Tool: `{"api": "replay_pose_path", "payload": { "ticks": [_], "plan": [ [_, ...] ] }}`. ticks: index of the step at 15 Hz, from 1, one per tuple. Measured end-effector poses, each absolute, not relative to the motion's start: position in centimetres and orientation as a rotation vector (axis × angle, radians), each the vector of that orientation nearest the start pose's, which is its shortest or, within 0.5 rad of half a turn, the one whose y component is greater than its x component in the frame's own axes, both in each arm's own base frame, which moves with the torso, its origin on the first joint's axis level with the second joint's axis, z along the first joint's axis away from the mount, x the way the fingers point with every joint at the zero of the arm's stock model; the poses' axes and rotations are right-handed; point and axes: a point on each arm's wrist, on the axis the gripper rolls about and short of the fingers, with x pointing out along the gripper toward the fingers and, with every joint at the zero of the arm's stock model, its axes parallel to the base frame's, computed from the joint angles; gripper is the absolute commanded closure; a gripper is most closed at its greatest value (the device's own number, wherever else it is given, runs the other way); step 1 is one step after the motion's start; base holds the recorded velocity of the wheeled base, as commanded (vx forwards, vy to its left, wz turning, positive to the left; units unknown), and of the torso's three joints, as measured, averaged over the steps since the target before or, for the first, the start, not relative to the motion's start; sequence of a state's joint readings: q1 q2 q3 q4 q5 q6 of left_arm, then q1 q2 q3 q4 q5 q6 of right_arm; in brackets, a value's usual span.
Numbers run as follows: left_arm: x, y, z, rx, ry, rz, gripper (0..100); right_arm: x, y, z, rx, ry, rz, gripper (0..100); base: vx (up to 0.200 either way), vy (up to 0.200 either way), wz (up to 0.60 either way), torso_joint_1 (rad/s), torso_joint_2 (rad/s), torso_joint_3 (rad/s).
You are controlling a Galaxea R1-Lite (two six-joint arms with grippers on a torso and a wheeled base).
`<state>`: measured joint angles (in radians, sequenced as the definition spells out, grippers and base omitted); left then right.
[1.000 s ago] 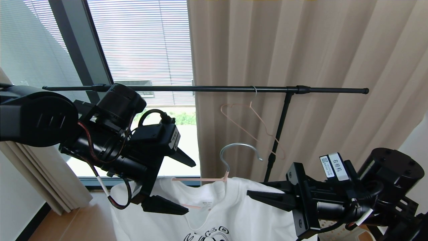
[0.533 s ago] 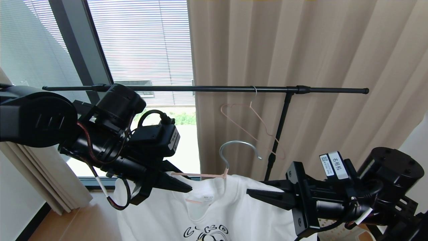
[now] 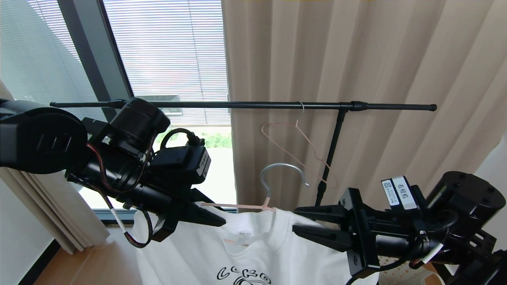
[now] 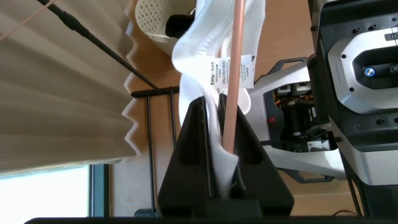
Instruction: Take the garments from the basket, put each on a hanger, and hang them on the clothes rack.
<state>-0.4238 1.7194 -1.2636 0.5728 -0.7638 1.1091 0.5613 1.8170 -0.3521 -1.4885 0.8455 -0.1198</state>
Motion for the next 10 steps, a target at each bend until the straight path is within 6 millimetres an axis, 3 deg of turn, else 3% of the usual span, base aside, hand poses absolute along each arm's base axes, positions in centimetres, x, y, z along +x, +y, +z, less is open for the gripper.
{"api": "replay_pose_path", "payload": {
  "ticks": [10],
  "plan": [
    [25.3,-10.9,21.1,0.654,0.385,-1.428,100,21.9,14.4,12.8,-0.107,-0.114,1.358,0,0.000,0.000,0.00,0.000,0.00,0.000]
  ]
}}
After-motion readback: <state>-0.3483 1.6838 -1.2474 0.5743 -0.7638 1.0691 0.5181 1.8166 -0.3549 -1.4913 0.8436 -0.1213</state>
